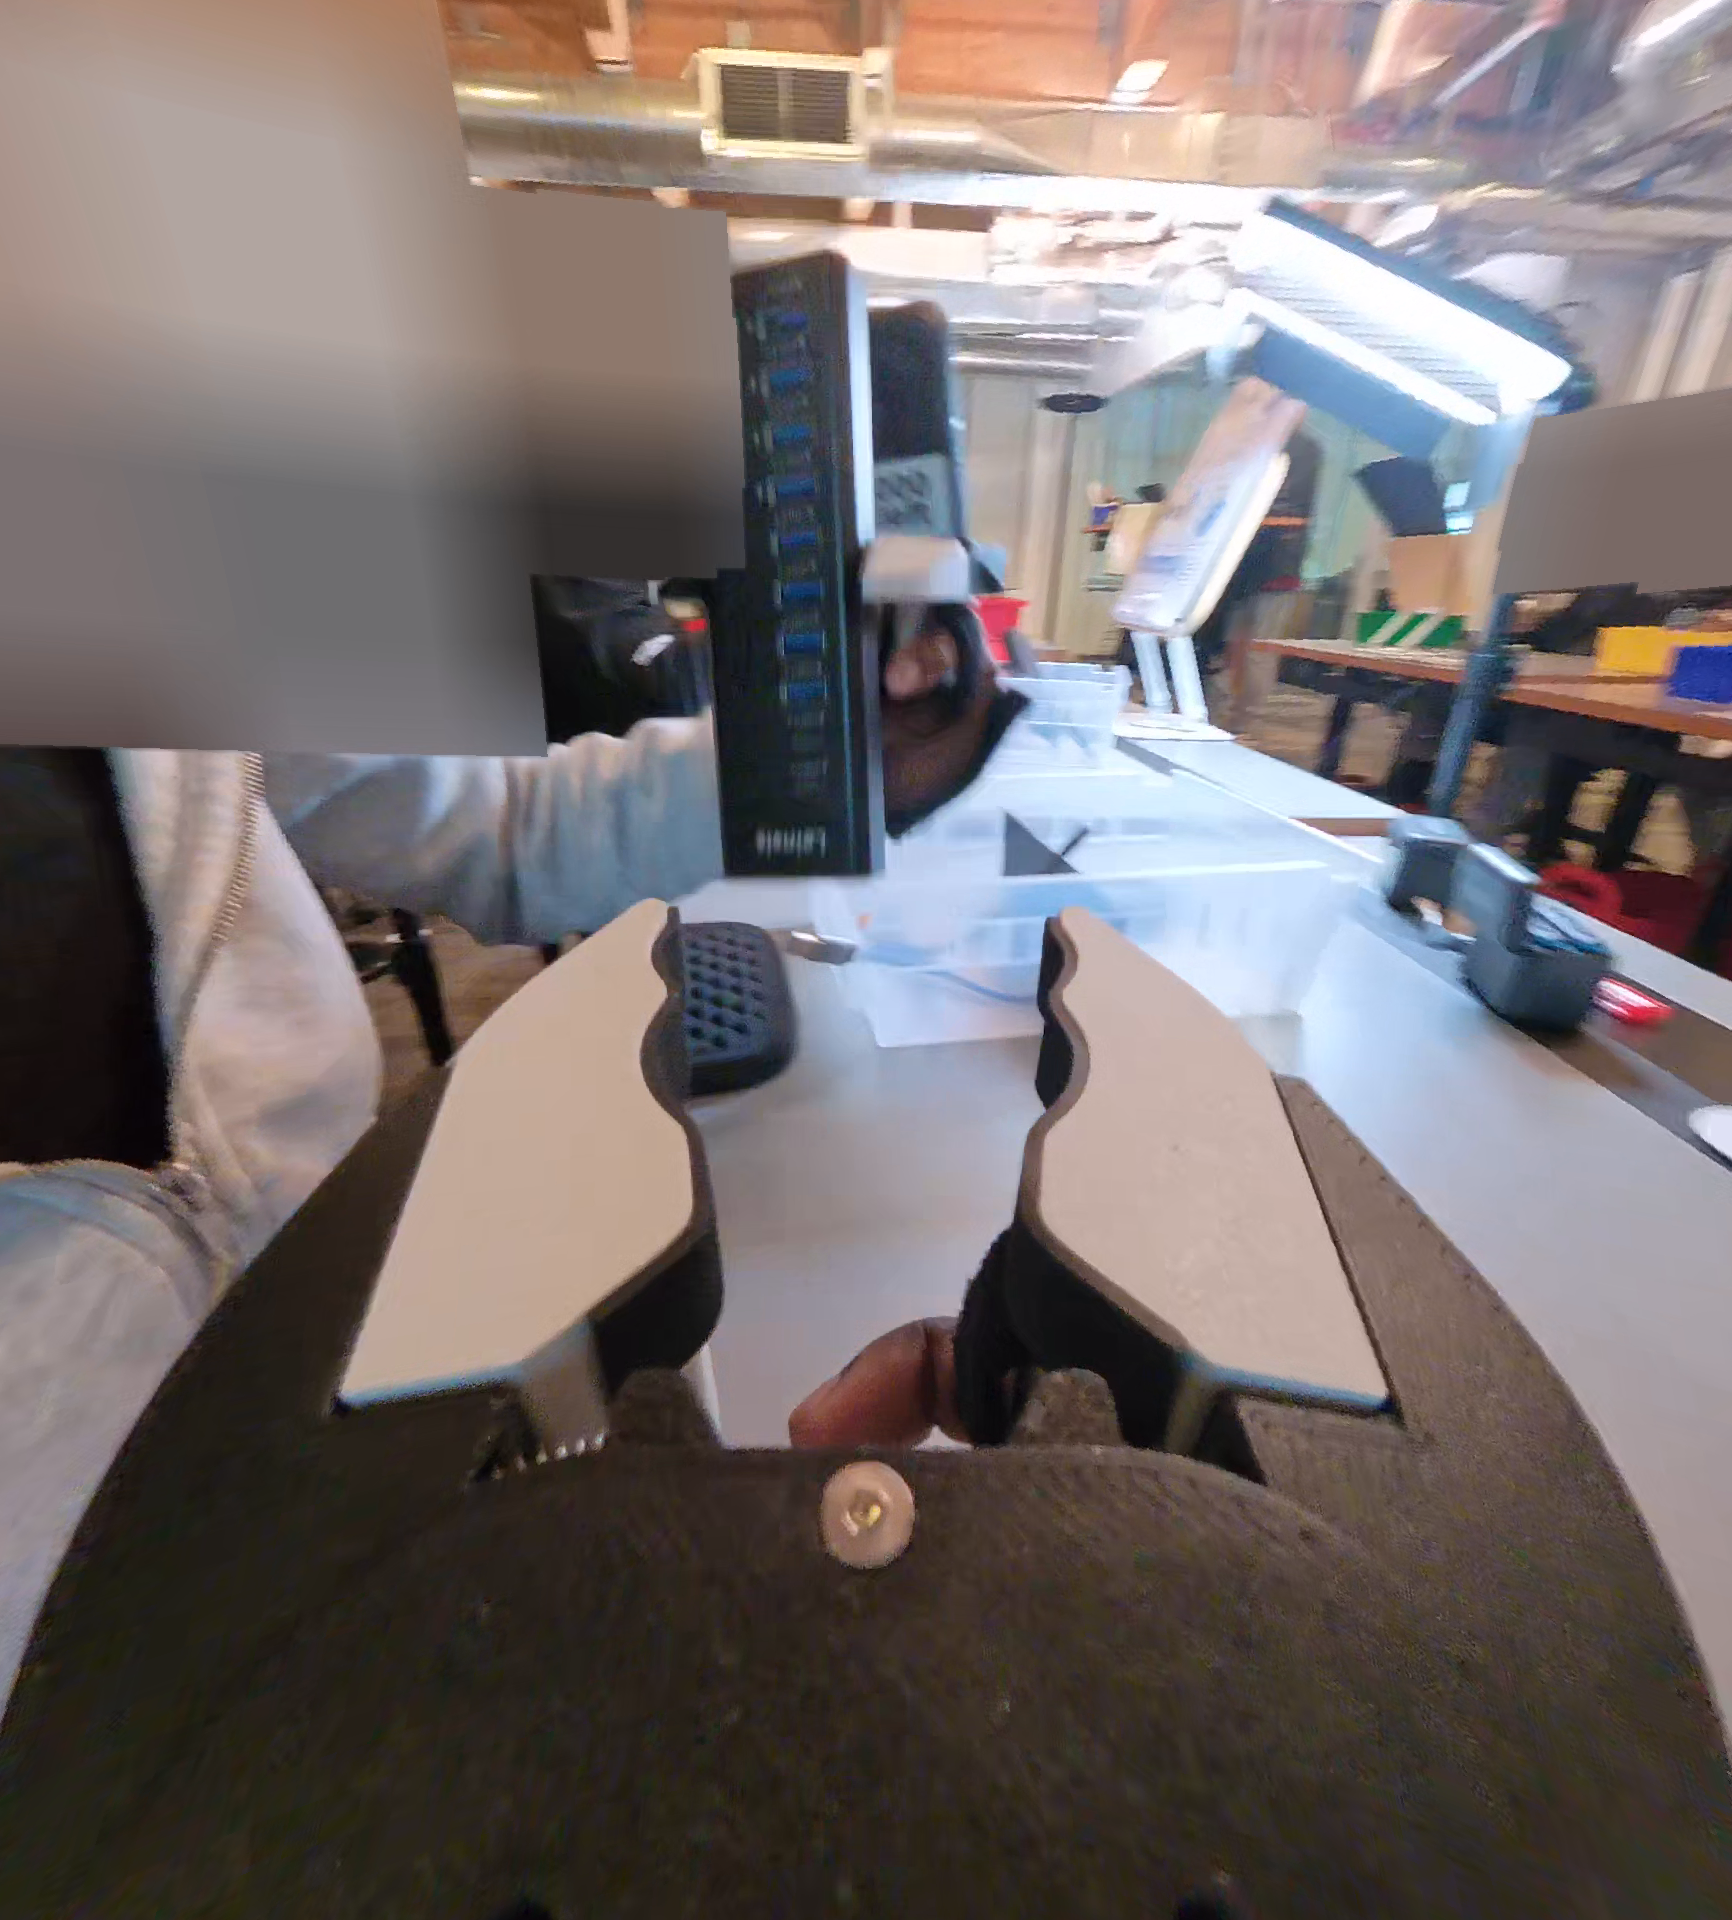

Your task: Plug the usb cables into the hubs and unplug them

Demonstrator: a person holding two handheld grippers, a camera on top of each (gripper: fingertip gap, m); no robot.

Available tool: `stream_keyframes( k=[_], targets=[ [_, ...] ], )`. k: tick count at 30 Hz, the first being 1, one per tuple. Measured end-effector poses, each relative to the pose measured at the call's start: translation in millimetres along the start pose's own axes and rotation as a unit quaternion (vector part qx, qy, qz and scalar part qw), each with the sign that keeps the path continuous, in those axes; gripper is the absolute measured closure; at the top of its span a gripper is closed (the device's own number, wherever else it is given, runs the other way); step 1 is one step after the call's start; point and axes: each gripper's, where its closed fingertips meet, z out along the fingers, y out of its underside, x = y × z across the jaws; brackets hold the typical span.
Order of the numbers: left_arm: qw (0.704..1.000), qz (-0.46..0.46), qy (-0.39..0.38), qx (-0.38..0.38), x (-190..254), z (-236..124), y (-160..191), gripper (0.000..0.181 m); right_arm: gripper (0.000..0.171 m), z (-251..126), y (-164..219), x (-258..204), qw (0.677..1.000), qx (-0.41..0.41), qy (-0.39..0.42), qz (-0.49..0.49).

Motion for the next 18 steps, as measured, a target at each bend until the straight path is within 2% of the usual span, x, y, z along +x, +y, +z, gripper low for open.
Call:
stream_keyframes(
  k=[4, 7, 11, 16, 17, 18],
  targets=[
    [0.995, -0.02, 0.102, -0.004, 22, 39, 20, 0.12, 0.101, 32, -32, -24, 0.996, 0.004, -0.087, 0.001],
    [0.987, -0.045, 0.156, 0.001, 30, 55, 30, 0.12, 0.102, 52, -59, -32, 0.988, 0.025, -0.147, 0.029],
    [0.975, -0.077, 0.208, 0.007, 36, 65, 38, 0.12, 0.1, 78, -59, -46, 0.973, -0.012, -0.226, 0.044],
    [0.967, -0.099, 0.237, 0.009, 38, 70, 45, 0.12, 0.115, 87, -53, -65, 0.94, -0.054, -0.323, 0.092],
    [0.966, -0.102, 0.238, 0.011, 37, 70, 46, 0.118, 0.137, 89, -48, -66, 0.938, -0.069, -0.327, 0.085],
    [0.965, -0.103, 0.239, 0.012, 37, 69, 48, 0.118, 0.142, 90, -44, -66, 0.939, -0.077, -0.327, 0.077]
  ],
)
